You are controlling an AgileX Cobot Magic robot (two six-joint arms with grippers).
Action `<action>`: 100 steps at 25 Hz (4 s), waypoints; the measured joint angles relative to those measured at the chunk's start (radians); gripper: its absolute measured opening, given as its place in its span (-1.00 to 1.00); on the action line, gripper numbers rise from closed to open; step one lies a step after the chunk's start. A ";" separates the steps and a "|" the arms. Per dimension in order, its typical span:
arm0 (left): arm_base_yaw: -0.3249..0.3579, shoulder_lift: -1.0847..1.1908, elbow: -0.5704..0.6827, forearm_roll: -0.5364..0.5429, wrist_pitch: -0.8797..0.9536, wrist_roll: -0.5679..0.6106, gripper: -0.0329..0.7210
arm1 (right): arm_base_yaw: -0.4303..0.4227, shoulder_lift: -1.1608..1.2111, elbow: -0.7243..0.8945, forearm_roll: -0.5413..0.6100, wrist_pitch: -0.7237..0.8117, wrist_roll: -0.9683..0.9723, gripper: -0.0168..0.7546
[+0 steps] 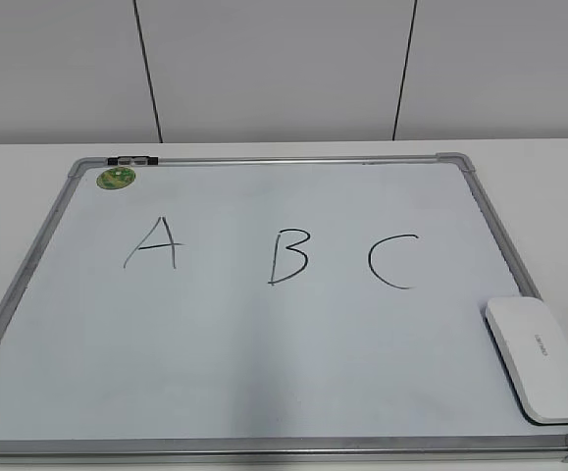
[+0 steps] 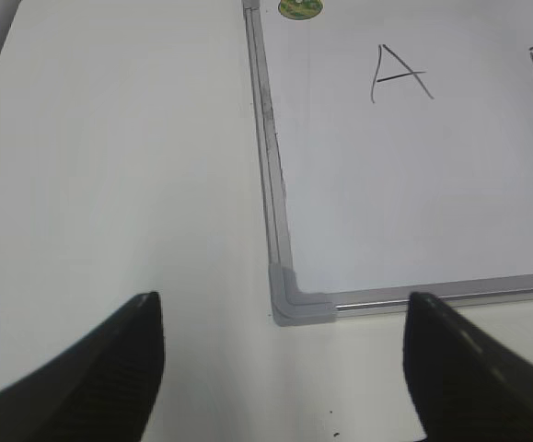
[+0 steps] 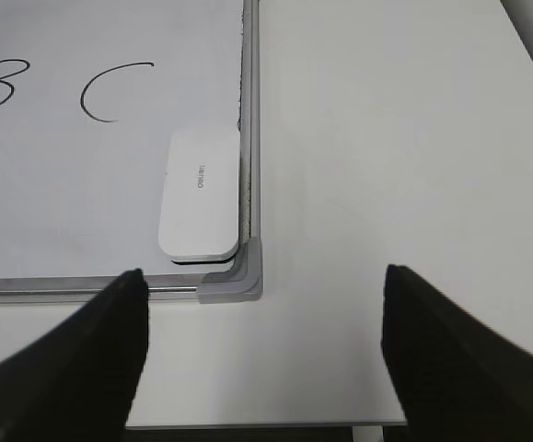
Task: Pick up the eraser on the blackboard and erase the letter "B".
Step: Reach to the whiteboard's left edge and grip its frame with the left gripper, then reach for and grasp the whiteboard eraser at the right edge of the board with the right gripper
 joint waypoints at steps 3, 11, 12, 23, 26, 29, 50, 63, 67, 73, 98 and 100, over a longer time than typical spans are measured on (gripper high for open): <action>0.000 0.041 -0.039 -0.008 0.000 0.000 0.66 | 0.000 0.000 0.000 0.000 0.000 0.000 0.56; 0.000 0.302 -0.067 -0.031 -0.127 0.000 0.66 | 0.000 0.000 0.000 0.000 0.000 0.000 0.56; 0.000 0.347 -0.067 -0.039 -0.157 0.000 0.66 | 0.000 0.000 0.000 0.000 0.000 0.000 0.56; 0.000 0.910 -0.136 -0.048 -0.370 0.000 0.65 | 0.000 0.000 0.000 0.000 0.000 0.000 0.56; 0.000 1.051 -0.201 -0.048 -0.384 0.000 0.65 | 0.000 0.000 0.000 0.000 0.000 0.000 0.56; 0.000 1.178 -0.278 -0.048 -0.386 0.021 0.65 | 0.000 0.000 0.000 0.000 0.000 0.000 0.56; 0.029 1.821 -0.763 -0.080 -0.261 0.168 0.49 | 0.000 0.000 0.000 0.000 0.000 0.000 0.56; 0.131 2.007 -0.921 -0.226 -0.158 0.274 0.14 | 0.000 0.000 0.000 0.000 0.000 0.000 0.56; 0.135 2.016 -0.921 -0.245 -0.162 0.277 0.04 | 0.000 0.000 0.000 0.000 0.000 0.000 0.56; 0.135 2.044 -0.921 -0.266 -0.170 0.277 0.00 | 0.000 0.000 0.000 0.000 0.000 0.000 0.56; 0.136 2.073 -0.925 -0.320 -0.158 0.277 -0.62 | 0.000 0.000 0.000 0.000 0.000 0.000 0.56; 0.136 2.073 -0.925 -0.320 -0.156 0.277 -0.62 | 0.000 0.000 0.000 0.000 0.000 0.000 0.56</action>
